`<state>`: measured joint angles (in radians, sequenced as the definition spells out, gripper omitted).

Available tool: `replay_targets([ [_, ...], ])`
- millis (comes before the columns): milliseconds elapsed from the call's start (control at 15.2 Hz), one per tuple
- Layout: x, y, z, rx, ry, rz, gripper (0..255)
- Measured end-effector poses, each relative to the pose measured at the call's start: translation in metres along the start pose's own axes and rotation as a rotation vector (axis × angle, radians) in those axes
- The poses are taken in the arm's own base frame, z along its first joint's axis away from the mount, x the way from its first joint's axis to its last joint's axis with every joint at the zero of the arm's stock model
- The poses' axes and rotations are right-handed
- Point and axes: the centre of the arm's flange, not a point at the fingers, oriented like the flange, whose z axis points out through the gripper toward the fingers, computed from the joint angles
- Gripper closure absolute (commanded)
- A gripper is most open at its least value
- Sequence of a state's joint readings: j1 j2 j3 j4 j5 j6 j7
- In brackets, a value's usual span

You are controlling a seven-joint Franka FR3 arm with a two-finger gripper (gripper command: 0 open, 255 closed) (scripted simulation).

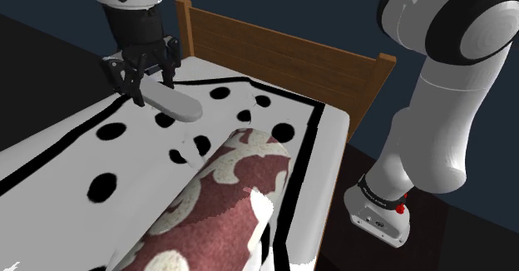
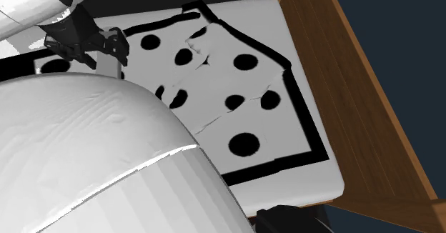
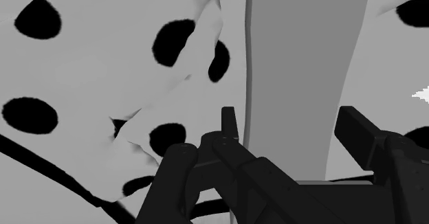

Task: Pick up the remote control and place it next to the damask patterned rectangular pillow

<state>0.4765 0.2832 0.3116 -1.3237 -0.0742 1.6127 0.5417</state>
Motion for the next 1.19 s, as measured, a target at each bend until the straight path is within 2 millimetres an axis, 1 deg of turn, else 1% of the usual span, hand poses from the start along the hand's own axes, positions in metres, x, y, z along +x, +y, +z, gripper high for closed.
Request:
replay_targets([
  [330,0.002,-0.005,0.024,0.0,0.0,0.001,255],
  [1188,0.002,-0.003,0.093,0.0,0.0,0.001,255],
])
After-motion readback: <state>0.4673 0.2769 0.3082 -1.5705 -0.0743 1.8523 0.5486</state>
